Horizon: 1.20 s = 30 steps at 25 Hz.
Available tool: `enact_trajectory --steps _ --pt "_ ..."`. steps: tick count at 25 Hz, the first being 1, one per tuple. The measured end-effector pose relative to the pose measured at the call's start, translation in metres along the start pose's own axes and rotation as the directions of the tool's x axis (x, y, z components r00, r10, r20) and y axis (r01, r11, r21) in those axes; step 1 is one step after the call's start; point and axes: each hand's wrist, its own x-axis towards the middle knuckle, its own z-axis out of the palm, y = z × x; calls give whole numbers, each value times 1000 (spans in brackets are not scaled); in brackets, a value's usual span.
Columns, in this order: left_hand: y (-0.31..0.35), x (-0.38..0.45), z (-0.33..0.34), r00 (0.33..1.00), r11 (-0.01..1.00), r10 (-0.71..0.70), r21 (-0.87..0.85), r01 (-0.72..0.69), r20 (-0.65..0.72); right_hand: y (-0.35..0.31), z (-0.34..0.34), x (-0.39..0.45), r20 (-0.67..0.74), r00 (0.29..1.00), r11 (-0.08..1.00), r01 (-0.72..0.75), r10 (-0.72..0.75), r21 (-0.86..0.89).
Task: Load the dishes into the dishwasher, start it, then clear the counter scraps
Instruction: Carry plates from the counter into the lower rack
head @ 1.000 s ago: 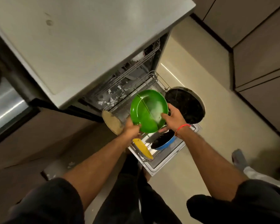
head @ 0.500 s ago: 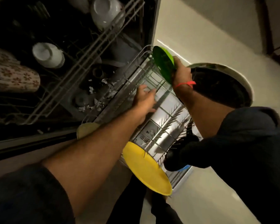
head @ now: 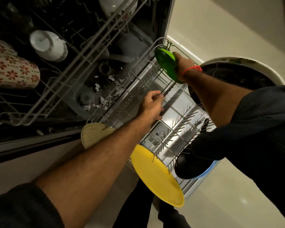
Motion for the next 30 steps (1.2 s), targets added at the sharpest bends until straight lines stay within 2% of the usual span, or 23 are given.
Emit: enact_trajectory --steps 3,4,7,9,11,13,16,19,22,24,30 --pt "-2 -5 -8 1000 1000 4 -22 -5 -17 2 -9 -12 56 998 1000 -31 31 -3" --pt "-3 -9 -10 1000 1000 8 -28 -8 -22 5 -10 -21 16 999 999 -30 30 15" --pt "-5 -32 -20 998 998 22 -54 -25 -59 16 -2 -59 -239 971 987 42 -4 154" --pt "-7 -57 -27 995 997 26 -70 -33 -96 15 3 -98 -317 948 962 67 21 265" --pt "-7 -95 -38 990 995 40 -84 -51 -136 0 5 -146 -264 964 933 117 -25 339" --pt "-5 -143 -51 982 992 63 -98 -81 -179 -26 7 -196 -132 978 896 199 -159 398" --pt "-4 -227 -75 951 982 115 -111 -153 -288 -73 3 -270 -29 950 847 290 -310 445" --pt "-10 -329 -114 887 966 175 -97 -238 -427 -148 -23 -368 -5 898 774 383 -441 504" --pt "-27 -423 -164 789 942 231 -71 -327 -569 -220 -38 -451 30 825 677 442 -565 588" --pt "-40 -469 -196 726 927 220 -93 -364 -651 -260 -40 -488 56 770 632 476 -635 611" --pt "-83 -585 -300 475 812 91 -210 -544 -875 -391 -31 -591 159 560 533 606 -813 591"
